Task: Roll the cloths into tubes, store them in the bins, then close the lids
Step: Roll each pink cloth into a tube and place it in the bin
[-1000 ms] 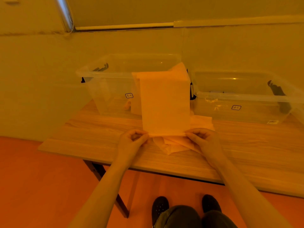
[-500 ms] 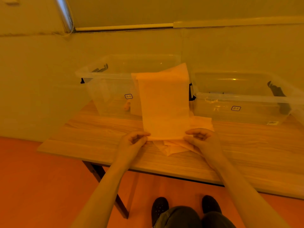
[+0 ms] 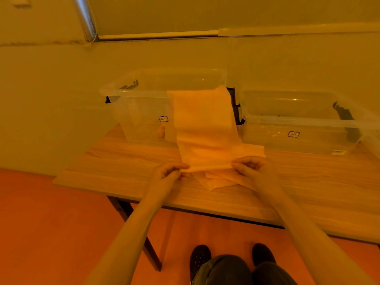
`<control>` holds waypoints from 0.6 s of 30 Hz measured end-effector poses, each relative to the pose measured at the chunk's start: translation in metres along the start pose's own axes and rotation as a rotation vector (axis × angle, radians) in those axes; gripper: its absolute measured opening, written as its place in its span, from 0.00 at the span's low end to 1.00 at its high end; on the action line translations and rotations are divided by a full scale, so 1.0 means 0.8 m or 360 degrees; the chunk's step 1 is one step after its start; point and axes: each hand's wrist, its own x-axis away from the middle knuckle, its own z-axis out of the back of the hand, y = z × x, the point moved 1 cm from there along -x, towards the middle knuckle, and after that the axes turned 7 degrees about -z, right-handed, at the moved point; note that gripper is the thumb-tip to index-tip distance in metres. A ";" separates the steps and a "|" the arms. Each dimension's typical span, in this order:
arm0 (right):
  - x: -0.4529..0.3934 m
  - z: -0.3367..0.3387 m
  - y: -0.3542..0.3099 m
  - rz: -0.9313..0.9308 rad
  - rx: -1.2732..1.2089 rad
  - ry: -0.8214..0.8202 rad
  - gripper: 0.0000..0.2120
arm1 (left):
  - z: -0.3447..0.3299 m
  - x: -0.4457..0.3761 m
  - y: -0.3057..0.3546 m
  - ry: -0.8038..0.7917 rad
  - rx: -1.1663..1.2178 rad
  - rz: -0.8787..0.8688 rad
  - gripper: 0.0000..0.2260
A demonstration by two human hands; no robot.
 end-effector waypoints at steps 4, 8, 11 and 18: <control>0.010 0.007 -0.006 -0.0033 0.0036 -0.0111 0.10 | 0.001 0.017 0.010 -0.0032 0.0034 -0.0051 0.12; 0.024 0.011 -0.002 -0.0140 -0.0115 -0.0097 0.05 | -0.004 0.029 0.021 0.0022 0.0118 -0.0074 0.09; 0.036 0.010 0.002 -0.0173 -0.0296 -0.0106 0.04 | -0.007 0.036 0.026 0.0015 0.0119 -0.0092 0.05; 0.056 0.001 0.009 -0.0282 -0.0378 -0.0124 0.06 | -0.012 0.048 0.019 -0.0029 0.0102 0.0011 0.06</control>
